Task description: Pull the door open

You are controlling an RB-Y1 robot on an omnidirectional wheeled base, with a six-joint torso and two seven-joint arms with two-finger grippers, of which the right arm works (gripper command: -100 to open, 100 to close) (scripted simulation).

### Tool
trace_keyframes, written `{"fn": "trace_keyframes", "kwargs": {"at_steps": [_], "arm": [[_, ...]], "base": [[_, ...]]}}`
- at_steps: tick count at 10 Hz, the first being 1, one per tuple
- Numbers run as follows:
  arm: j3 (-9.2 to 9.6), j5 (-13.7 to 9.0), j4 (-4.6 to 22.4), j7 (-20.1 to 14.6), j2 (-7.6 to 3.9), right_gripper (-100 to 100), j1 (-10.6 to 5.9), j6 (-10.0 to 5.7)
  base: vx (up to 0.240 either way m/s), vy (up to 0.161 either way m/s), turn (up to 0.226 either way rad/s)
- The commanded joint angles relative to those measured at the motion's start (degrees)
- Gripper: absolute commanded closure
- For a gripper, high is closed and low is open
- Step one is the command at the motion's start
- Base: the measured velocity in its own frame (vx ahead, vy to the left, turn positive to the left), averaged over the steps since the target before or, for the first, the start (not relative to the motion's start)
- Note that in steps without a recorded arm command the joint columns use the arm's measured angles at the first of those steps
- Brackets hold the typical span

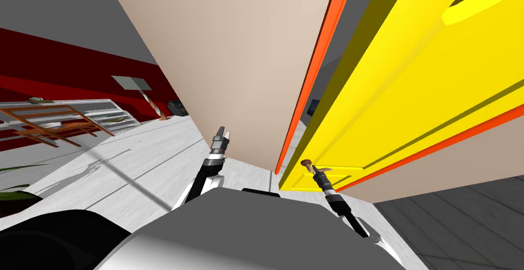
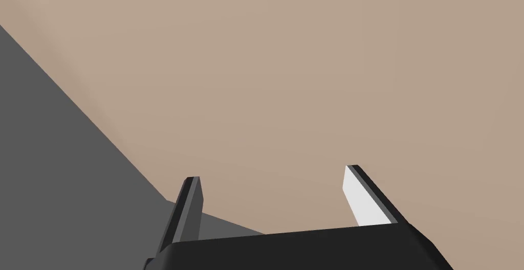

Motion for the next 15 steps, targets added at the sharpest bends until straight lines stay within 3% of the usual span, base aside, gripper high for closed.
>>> {"fn": "trace_keyframes", "kwargs": {"at_steps": [1, 3, 8, 9, 15], "arm": [[0.48, -0.15, 0.09, -0.28, -0.46, 100, 0.61, -1.35], [1.00, -0.39, 0.54, -0.64, -1.05, 100, 1.27, -2.86], [2.93, -1.28, 2.23, -2.00, -3.23, 100, 3.72, -8.46], [3.04, -0.98, 2.74, -2.14, -2.69, 100, 2.93, -7.95], [4.82, -2.00, 5.28, -2.85, -3.86, 100, 4.37, -12.84]], "base": [[-0.193, -0.084, 0.193], [-0.175, -0.093, 0.128], [-0.212, -0.097, 0.196], [-0.097, -0.024, 0.024], [-0.218, -0.095, 0.201]]}}
